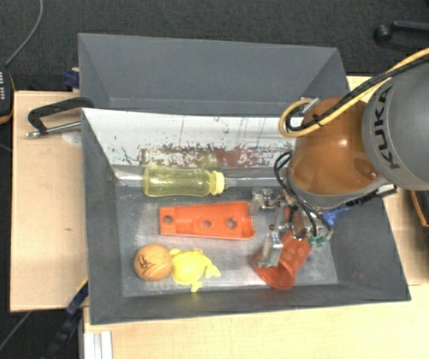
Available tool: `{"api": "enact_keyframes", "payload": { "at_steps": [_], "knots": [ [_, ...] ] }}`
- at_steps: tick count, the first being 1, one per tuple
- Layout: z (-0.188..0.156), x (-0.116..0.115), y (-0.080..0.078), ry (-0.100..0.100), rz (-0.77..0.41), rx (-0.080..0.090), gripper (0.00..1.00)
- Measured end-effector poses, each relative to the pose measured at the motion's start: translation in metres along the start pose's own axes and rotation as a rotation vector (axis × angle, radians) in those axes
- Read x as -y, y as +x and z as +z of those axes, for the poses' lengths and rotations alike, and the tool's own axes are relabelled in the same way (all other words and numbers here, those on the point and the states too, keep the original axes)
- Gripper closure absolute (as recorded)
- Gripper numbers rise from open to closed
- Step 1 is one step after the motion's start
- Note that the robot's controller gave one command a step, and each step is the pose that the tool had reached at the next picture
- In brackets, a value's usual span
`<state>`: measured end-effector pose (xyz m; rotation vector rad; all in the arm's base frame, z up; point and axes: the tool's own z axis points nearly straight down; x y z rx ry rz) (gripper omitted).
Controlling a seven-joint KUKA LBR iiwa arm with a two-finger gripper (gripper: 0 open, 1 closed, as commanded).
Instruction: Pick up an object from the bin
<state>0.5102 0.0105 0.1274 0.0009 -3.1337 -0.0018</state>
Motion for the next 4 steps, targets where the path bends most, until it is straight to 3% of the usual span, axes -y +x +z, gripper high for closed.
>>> {"api": "enact_keyframes", "payload": {
  "at_steps": [2,3,4],
  "knots": [
    [0.011,0.007,-0.007,-0.002,0.058,0.011,0.0],
    [0.03,-0.02,-0.02,0.0,0.102,0.009,0.0],
    [0.049,0.015,-0.008,-0.003,0.264,0.009,1.0]
  ]
}}
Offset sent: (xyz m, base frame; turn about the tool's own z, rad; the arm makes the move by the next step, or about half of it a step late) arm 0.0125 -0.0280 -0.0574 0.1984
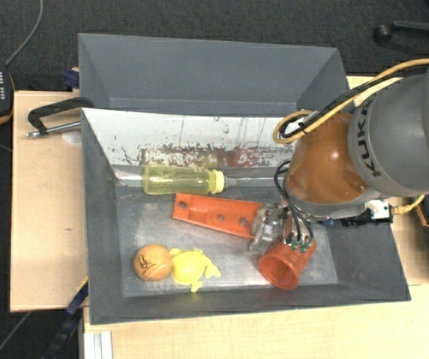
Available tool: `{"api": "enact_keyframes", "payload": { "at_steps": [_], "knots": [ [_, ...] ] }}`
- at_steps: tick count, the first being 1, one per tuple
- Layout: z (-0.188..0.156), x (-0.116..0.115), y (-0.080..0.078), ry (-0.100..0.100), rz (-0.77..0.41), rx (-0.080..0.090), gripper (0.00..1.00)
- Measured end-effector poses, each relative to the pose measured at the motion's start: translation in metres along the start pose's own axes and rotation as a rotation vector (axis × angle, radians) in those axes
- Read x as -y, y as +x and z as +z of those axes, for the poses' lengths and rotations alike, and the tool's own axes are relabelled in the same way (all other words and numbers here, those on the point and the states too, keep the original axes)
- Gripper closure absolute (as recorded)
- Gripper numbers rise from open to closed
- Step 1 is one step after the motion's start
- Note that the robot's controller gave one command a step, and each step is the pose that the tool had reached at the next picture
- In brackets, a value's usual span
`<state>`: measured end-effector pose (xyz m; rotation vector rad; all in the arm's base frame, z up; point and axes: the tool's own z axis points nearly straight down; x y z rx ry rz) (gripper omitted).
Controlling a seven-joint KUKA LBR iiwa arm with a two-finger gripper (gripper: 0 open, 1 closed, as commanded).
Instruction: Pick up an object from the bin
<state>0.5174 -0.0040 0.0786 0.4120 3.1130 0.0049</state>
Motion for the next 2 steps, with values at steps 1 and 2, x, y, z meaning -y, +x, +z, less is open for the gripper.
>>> {"api": "enact_keyframes", "payload": {
  "at_steps": [1,2],
  "knots": [
    [0.0,0.0,0.0,0.0,0.0,0.0,1.0],
    [-0.032,-0.003,-0.002,-0.001,-0.034,0.003,1.0]
  ]
}}
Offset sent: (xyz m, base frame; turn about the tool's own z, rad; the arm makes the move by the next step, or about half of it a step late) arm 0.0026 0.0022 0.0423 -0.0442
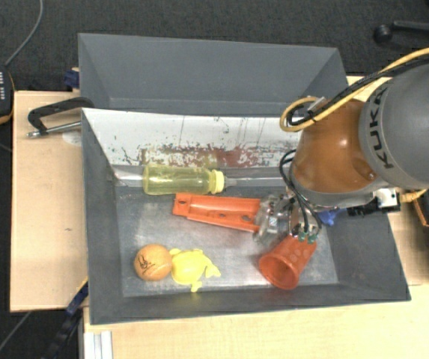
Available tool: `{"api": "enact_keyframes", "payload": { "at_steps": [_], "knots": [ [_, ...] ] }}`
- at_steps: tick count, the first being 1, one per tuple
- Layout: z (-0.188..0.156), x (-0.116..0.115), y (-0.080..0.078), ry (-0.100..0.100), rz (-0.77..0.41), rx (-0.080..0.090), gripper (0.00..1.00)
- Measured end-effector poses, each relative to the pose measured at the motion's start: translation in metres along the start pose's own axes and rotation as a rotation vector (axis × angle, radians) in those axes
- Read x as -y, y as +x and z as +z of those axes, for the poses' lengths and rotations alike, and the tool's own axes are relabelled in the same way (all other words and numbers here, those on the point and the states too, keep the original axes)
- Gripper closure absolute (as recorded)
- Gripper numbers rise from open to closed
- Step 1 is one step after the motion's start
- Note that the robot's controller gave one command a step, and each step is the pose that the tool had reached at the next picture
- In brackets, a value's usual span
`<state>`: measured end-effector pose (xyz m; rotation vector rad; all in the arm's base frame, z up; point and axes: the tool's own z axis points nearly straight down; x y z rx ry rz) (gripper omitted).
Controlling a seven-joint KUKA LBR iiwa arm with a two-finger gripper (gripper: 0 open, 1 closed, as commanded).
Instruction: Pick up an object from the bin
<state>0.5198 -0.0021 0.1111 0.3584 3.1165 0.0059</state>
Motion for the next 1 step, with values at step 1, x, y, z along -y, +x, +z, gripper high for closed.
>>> {"api": "enact_keyframes", "payload": {
  "at_steps": [1],
  "knots": [
    [-0.0463,-0.0002,0.0073,-0.001,0.015,0.002,1.0]
  ]
}}
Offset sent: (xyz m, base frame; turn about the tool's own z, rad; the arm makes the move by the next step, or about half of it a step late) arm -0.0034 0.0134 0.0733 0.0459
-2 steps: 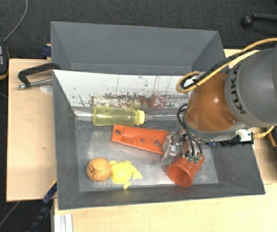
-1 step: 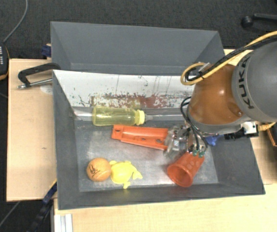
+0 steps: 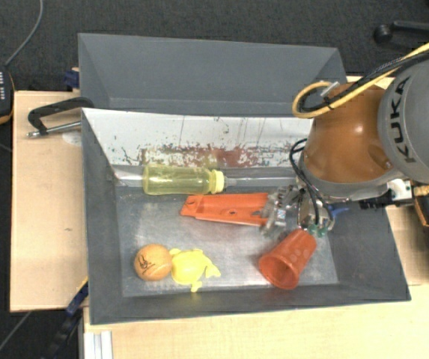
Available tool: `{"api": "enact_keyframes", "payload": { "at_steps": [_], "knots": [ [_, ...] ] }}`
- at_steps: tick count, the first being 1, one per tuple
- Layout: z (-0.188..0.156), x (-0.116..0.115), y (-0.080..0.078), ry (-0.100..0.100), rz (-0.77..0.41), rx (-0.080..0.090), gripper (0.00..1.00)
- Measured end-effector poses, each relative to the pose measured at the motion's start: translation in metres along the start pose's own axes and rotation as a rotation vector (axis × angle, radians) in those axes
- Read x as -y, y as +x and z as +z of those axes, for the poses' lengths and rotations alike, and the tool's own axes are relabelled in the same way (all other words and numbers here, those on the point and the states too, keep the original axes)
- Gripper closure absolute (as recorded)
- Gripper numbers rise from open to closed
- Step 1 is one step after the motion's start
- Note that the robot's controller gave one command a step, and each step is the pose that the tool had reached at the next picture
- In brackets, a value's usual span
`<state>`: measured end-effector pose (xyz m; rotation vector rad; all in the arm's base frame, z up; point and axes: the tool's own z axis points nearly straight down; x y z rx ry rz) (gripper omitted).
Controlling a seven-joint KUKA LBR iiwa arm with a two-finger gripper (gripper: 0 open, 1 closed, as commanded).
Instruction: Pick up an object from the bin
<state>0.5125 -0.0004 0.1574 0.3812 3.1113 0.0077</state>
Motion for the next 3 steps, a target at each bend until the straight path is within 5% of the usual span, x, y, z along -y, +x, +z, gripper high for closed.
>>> {"api": "enact_keyframes", "payload": {
  "at_steps": [3],
  "knots": [
    [-0.047,-0.01,0.002,-0.001,0.033,0.001,1.0]
  ]
}}
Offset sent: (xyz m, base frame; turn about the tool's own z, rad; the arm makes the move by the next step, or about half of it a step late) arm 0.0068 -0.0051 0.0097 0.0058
